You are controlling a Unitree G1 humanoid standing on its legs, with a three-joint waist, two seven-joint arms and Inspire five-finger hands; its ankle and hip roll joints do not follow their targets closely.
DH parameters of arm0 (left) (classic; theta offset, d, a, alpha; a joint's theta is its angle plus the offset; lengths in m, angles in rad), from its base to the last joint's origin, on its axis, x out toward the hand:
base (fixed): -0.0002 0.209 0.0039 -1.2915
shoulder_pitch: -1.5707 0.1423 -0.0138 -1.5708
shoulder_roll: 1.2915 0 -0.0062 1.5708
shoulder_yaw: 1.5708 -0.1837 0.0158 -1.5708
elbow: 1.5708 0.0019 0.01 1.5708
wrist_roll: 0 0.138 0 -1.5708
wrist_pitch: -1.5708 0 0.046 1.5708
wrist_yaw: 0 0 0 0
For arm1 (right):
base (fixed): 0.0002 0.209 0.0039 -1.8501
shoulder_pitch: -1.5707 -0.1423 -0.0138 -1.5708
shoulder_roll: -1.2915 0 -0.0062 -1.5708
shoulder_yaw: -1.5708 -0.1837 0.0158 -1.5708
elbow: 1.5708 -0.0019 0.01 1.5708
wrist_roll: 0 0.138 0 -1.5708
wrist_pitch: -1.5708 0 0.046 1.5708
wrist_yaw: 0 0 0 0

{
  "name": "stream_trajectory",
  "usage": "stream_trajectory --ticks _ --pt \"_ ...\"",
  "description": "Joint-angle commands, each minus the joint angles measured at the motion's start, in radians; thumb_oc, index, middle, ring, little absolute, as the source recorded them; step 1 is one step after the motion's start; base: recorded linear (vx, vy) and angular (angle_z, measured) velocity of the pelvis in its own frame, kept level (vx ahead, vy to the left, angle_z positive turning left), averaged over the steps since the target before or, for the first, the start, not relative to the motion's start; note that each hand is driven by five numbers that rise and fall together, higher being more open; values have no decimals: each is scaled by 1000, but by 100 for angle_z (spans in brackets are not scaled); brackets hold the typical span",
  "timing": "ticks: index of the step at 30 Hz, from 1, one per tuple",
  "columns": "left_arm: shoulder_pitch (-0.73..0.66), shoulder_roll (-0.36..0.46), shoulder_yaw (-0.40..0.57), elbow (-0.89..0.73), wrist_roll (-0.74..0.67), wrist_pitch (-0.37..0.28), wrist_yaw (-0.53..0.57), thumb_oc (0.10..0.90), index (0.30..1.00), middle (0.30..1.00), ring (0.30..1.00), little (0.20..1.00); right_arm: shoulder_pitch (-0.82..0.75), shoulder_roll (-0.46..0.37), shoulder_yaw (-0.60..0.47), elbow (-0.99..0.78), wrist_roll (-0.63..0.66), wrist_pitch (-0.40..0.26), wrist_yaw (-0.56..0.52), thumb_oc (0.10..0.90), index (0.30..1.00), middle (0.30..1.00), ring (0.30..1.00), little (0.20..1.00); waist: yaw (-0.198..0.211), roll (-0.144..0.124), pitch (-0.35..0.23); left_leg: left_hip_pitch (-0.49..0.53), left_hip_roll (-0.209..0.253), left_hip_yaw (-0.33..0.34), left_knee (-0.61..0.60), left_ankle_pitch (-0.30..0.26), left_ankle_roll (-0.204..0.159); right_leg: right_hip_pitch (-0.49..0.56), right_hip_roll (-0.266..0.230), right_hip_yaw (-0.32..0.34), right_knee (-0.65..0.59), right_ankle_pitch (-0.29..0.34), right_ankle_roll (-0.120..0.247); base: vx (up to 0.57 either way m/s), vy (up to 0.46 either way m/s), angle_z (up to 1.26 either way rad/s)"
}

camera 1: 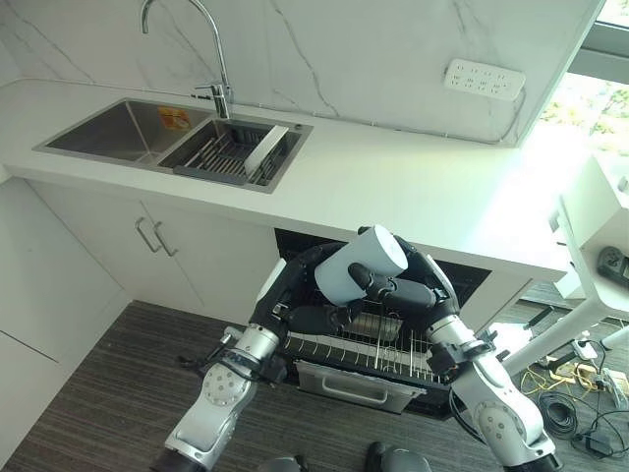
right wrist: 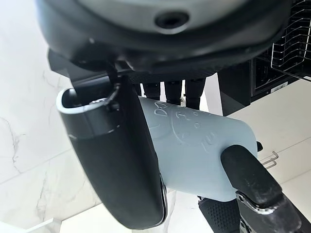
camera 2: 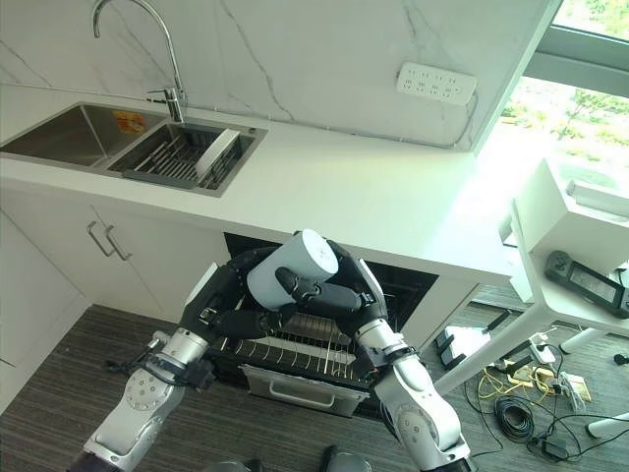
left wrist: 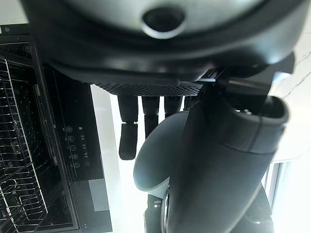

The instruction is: Place the dishes in the dishwasher.

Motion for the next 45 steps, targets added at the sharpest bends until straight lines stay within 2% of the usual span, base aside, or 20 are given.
stream_trajectory --ticks 1,9,10,11,12,19,26,28,45 --pt "-113 -27 16 -173 -36 -134 -15 400 300 300 300 300 -85 18 37 -35 23 -57 76 400 300 300 300 300 12 1 -40 124 3 -56 -28 -216 10 -26 -43 -17 -39 39 135 0 0 0" --pt "-102 -36 17 -167 -74 -114 -33 400 300 300 300 300 -84 24 24 -39 11 -76 69 400 300 300 300 300 11 5 -38 121 6 -52 -28 -213 8 -25 -38 -14 -39 27 132 0 0 0" --pt "-101 -36 17 -166 -79 -110 -35 557 535 535 535 535 -84 25 24 -39 9 -79 67 400 300 300 300 300 11 5 -38 121 7 -51 -28 -213 8 -24 -38 -14 -39 26 131 0 0 0" --pt "-100 -37 17 -162 -81 -110 -37 742 813 813 813 813 -83 26 23 -37 8 -85 66 400 300 300 300 300 11 5 -37 121 7 -51 -28 -213 8 -23 -38 -14 -39 27 132 0 0 0" --pt "-97 -40 16 -160 -79 -109 -33 800 900 900 900 900 -83 28 20 -36 4 -91 63 400 300 300 300 300 11 5 -38 122 6 -50 -28 -213 8 -22 -38 -15 -39 26 132 0 0 0" --pt "-78 -33 47 -142 -59 -117 -6 800 900 900 900 900 -71 18 -25 -46 4 -125 54 400 300 300 300 300 8 5 -35 123 7 -49 -28 -214 9 -21 -38 -13 -39 28 132 0 0 0" --pt "-40 -17 128 -111 -25 -115 29 800 900 900 900 900 -47 4 -103 -62 6 -155 39 400 300 300 300 300 4 9 -36 125 5 -49 -28 -215 8 -24 -39 -7 -39 39 132 0 0 0" --pt "-16 -11 180 -85 -9 -120 40 800 900 900 900 900 -31 0 -147 -67 6 -170 37 400 300 300 300 300 1 11 -37 125 6 -47 -28 -215 8 -25 -40 -3 -39 39 131 0 0 0" --pt "37 5 335 7 65 -133 98 800 900 900 900 900 18 -4 -281 -66 15 -216 27 400 300 300 300 300 -16 21 -45 127 9 -34 -28 -217 3 -37 -41 5 -39 46 129 0 0 0"
